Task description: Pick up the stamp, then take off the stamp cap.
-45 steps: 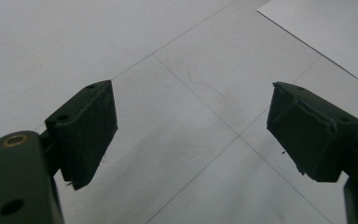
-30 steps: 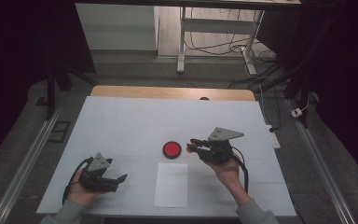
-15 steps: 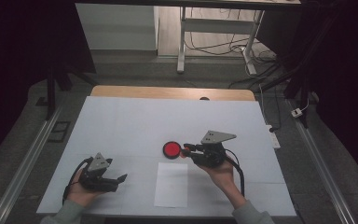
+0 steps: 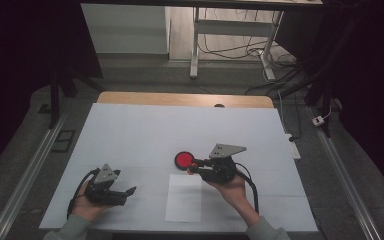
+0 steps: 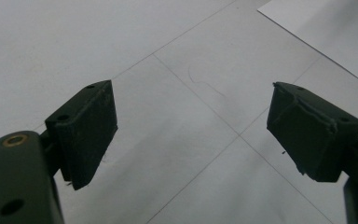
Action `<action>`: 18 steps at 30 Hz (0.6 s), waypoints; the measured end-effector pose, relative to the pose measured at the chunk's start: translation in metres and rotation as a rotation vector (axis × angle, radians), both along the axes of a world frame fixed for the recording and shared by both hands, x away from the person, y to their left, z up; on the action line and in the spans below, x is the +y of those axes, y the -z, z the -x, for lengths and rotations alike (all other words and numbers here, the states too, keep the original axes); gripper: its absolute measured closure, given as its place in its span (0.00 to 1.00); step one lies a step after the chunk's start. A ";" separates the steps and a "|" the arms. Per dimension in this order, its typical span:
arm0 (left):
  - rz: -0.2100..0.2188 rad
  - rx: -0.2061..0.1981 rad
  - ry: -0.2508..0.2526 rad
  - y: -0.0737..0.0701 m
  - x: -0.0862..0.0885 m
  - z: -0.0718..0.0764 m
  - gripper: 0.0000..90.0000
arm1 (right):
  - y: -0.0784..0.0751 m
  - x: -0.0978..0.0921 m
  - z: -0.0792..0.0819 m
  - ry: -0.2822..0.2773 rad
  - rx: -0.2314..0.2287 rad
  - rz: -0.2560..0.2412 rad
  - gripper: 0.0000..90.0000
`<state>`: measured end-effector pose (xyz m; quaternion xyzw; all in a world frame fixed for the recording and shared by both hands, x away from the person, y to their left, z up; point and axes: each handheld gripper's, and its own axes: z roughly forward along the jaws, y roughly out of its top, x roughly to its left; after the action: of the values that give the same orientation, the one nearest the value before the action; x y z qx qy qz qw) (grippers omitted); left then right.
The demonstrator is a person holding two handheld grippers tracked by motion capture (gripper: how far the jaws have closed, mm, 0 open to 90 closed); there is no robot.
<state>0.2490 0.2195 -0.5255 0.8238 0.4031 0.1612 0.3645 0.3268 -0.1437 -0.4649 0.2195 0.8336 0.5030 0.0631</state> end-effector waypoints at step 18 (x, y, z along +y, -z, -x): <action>-0.002 0.000 0.000 0.000 -0.001 0.000 0.18 | 0.000 0.003 0.003 -0.011 0.005 -0.002 0.79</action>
<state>0.2492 0.2190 -0.5254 0.8241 0.4028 0.1617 0.3639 0.3242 -0.1412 -0.4647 0.2160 0.8345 0.5035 0.0581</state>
